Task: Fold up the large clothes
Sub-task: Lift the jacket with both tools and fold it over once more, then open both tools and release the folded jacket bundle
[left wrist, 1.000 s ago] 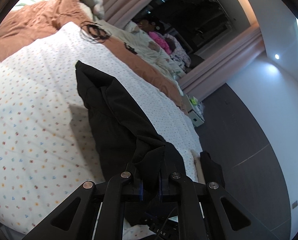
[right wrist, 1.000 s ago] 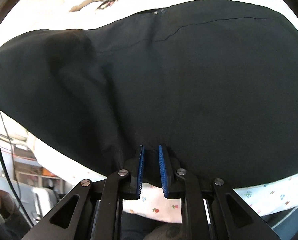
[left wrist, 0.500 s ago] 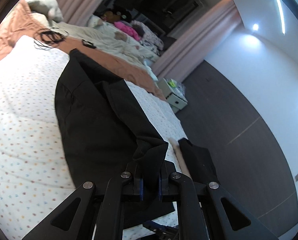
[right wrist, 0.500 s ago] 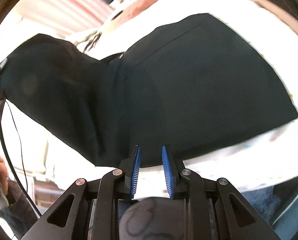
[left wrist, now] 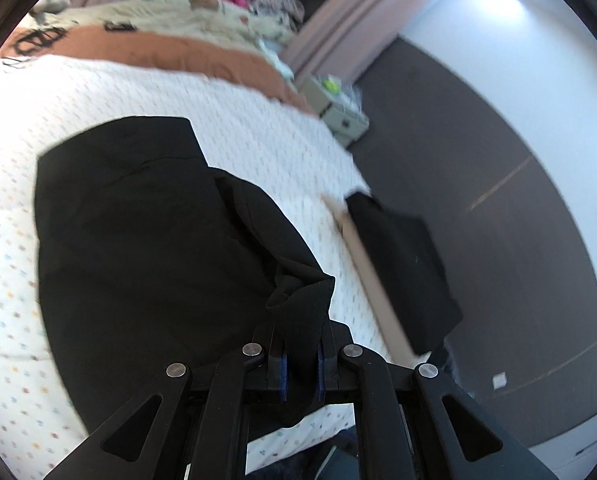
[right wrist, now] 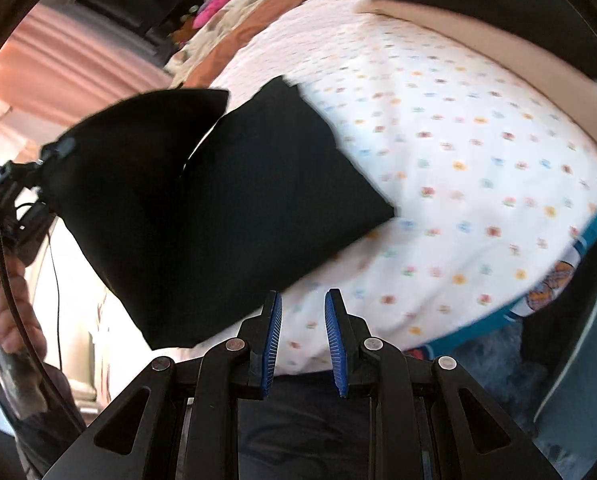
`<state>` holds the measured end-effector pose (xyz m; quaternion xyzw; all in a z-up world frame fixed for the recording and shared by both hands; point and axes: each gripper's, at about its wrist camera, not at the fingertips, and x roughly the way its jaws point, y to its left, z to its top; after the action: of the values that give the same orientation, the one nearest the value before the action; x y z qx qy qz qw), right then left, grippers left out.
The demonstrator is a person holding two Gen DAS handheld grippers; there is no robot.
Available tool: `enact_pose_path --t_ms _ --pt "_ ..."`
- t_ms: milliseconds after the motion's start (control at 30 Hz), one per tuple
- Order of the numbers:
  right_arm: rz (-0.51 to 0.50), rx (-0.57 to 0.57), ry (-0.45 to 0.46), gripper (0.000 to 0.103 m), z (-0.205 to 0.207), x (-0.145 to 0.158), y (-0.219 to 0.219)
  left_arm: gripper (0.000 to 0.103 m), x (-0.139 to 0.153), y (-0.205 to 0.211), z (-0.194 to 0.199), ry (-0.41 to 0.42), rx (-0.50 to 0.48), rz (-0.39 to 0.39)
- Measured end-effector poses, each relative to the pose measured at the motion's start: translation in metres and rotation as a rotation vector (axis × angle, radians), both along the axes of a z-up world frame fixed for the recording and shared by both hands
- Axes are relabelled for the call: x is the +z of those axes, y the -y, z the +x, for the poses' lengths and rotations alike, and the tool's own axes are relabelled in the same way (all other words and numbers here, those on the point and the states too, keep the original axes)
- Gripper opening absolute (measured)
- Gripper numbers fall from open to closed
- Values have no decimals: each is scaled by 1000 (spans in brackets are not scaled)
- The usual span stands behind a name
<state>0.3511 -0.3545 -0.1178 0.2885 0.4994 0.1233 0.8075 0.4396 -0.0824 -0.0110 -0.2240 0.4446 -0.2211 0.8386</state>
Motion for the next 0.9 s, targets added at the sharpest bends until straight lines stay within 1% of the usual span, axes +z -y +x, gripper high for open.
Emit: enact_pose_path --t_ms 100,233,333,400,433,467,500,533,567,633,700,767,900 --pt "-3 -31 1 24 4 4 11 9 -20 25 -2 -34 -47 22" --pt "6 -54 15 24 0 10 25 9 -39 50 -11 -47 -113 48" --pt "12 -53 20 24 -1 11 26 9 -48 60 -14 -81 -144 48" --pt "22 -44 16 24 -2 9 26 10 -52 64 -17 -88 -149 55" --pt "29 -39 14 24 -2 7 26 15 -54 67 -19 -86 -158 66" --pt "36 -36 10 33 -2 6 28 18 -54 69 -21 -87 -173 70" --pt "40 -37 5 51 -2 4 27 28 -54 69 -19 -94 -187 66" --pt "44 -41 5 59 -2 3 27 39 -54 68 -19 -109 -208 44" --pt "50 -49 9 69 -2 3 27 46 -53 66 -18 -119 -221 22" --pt "74 -51 23 70 -2 4 27 60 -46 59 -16 -102 -224 -17" --pt "95 -36 35 70 1 6 23 65 -39 52 -19 -64 -202 -4" --pt "96 -16 52 70 5 10 18 66 -33 36 -23 -42 -166 17" --pt "107 23 60 70 19 11 4 66 -30 -7 -24 -44 -75 44"
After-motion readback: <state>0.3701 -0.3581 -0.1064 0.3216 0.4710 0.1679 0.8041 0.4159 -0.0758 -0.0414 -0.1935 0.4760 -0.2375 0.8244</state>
